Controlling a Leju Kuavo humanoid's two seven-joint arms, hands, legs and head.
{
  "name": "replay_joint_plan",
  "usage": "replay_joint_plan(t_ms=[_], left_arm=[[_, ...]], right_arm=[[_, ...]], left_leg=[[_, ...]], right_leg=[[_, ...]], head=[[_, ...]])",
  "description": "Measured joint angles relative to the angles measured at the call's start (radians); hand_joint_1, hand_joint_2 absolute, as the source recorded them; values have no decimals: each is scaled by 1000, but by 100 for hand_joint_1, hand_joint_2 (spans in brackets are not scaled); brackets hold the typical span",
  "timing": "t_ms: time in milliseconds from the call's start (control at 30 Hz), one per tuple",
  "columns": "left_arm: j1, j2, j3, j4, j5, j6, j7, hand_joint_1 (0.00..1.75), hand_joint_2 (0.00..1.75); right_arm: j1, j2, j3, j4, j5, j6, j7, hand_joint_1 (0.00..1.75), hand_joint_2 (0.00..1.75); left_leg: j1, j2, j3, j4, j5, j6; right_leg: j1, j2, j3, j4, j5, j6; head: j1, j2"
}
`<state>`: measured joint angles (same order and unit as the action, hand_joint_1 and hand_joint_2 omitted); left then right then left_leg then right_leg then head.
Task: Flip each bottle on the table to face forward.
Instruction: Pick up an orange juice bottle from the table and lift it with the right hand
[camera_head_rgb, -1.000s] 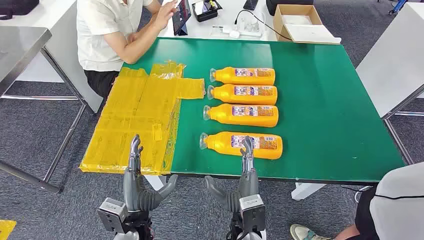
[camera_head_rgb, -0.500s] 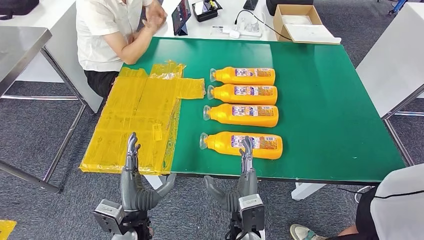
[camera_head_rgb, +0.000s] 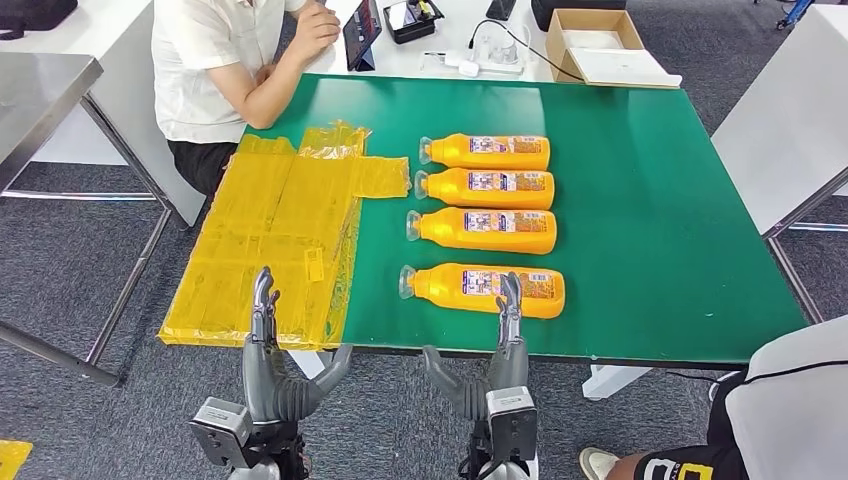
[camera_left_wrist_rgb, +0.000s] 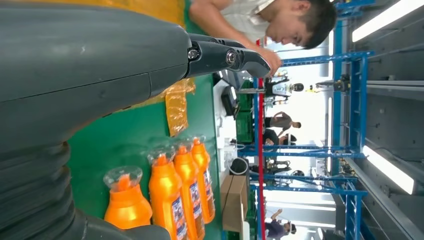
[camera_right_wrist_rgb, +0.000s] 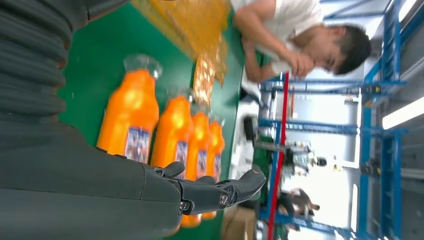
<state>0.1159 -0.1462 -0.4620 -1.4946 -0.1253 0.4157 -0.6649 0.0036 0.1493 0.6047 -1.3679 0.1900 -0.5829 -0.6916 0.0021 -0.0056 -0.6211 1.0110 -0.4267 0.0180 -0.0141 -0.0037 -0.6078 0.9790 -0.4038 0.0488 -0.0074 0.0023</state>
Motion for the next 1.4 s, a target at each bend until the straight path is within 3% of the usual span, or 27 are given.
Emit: replay_joint_plan(t_ms=[100, 233, 333, 533, 700, 867, 967, 1167, 1400], left_arm=[[-19, 0, 2, 19, 28, -40, 0, 0, 175], [-50, -4, 6, 53, 40, -97, 0, 0, 175], [-60, -7, 8, 76, 41, -116, -1, 0, 175], [-73, -8, 11, 104, 41, -119, -1, 0, 175], [-74, -12, 12, 113, 37, -130, -1, 0, 175], [-78, -12, 14, 118, 27, -144, -1, 0, 175], [-80, -12, 16, 120, 22, -153, 0, 0, 175], [-82, -15, 31, 118, 26, -193, 8, 0, 175], [-82, -22, 47, 117, 9, -196, 9, 0, 175]], right_arm=[[-32, -2, -42, 67, 245, -67, 52, 0, 175], [-126, -17, -140, 205, 588, -80, 160, 0, 175], [-196, -37, -196, 301, 722, -80, 237, 0, 175], [-256, -56, -236, 404, 758, -80, 264, 0, 175], [-300, -65, -241, 473, 871, -80, 387, 0, 175], [-368, -76, -241, 577, 892, -73, 456, 0, 175], [-400, -78, -241, 633, 903, -34, 500, 0, 175], [-441, -84, -214, 707, 1006, 82, 682, 0, 175], [-457, -87, -185, 728, 1052, 86, 732, 0, 175]], left_leg=[[0, 0, 0, 0, 0, 0], [0, 0, 0, 0, 1, 1], [-1, 0, 1, 0, 2, 2], [0, 0, 0, 1, 2, 2], [0, 0, 0, 0, 2, 2], [-1, 0, 0, 0, 2, 2], [-1, 0, 0, 1, 2, 2], [-1, 0, 0, 1, 2, 2], [0, 0, 0, 1, 2, 2]], right_leg=[[0, 0, 0, 0, 0, 0], [0, 0, 1, 0, 1, 1], [0, 0, 1, 0, 2, 1], [0, 0, 1, 0, 2, 1], [0, 0, 0, 0, 2, 1], [0, 0, 1, 0, 2, 1], [0, 0, 1, 0, 2, 1], [0, 0, 0, 0, 2, 1], [0, 0, 0, 0, 2, 1]], head=[[0, 0], [0, 0], [0, 0], [0, 0], [0, 0], [0, 0], [0, 0], [0, 0], [0, 0]])
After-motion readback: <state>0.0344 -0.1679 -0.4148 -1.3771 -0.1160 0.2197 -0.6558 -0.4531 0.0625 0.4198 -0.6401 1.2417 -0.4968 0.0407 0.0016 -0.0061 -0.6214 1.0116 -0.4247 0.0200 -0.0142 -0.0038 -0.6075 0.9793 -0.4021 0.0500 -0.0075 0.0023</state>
